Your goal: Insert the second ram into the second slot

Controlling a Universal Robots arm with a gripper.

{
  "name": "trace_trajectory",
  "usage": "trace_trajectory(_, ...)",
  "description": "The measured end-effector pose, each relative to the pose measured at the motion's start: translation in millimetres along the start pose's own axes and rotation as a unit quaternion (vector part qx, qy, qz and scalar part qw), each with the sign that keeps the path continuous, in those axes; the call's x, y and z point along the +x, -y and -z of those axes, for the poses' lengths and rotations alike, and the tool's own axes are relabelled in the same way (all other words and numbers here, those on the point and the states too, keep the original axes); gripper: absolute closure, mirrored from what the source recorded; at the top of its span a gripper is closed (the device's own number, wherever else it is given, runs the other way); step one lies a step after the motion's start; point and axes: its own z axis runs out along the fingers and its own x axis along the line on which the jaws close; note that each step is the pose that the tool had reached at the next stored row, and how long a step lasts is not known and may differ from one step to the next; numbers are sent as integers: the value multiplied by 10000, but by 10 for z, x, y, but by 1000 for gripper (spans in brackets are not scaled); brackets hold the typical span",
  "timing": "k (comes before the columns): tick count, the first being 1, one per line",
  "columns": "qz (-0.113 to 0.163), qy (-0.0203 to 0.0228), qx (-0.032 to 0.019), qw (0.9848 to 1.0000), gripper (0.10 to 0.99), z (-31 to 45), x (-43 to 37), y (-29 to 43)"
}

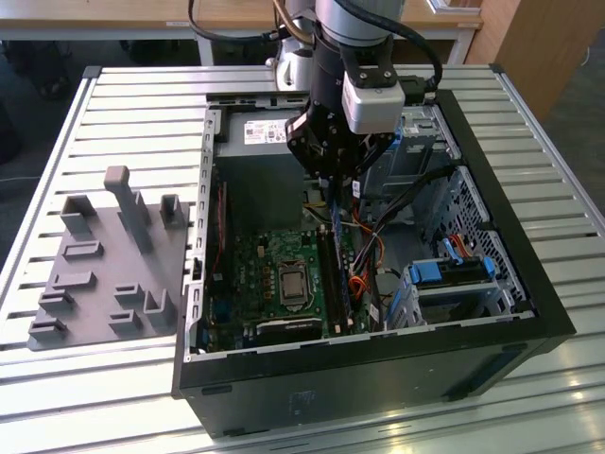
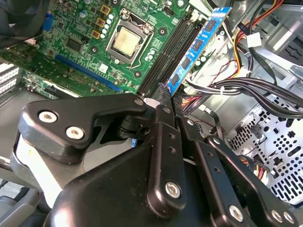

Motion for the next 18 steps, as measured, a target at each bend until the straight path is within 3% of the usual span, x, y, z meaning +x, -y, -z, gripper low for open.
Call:
trace_trajectory(1, 55, -2, 0, 10000, 949, -37, 0, 0)
trace_trajectory(18, 94, -3, 0, 10000, 949, -86, 0, -12)
